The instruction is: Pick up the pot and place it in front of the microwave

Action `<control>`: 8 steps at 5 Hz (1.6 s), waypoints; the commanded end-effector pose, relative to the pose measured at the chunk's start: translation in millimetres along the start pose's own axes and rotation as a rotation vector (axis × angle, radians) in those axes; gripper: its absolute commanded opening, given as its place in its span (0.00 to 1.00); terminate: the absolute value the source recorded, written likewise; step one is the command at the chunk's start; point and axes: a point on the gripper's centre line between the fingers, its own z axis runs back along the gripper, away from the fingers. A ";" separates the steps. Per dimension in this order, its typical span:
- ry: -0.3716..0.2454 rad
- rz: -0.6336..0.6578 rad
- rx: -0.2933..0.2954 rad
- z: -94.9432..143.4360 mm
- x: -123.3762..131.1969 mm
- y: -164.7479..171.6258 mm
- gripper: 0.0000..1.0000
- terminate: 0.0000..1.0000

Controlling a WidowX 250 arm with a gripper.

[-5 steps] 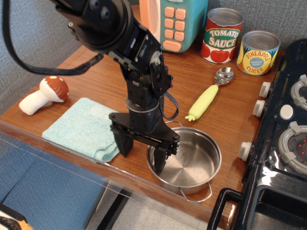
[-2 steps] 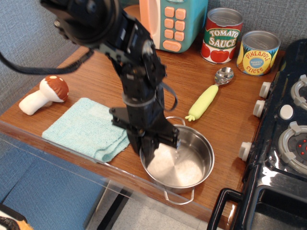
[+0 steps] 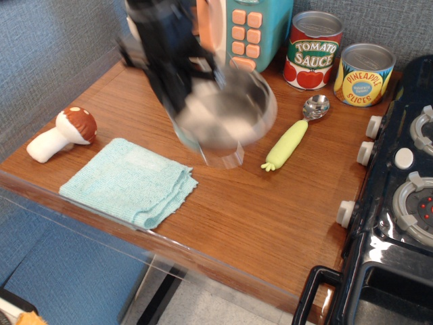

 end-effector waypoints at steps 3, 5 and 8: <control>0.076 0.192 0.205 -67.4 67.8 182.4 0.00 0.00; 0.044 0.109 0.210 -58.2 76.9 170.3 1.00 0.00; 0.055 -0.040 0.301 -5.9 73.5 134.1 1.00 0.00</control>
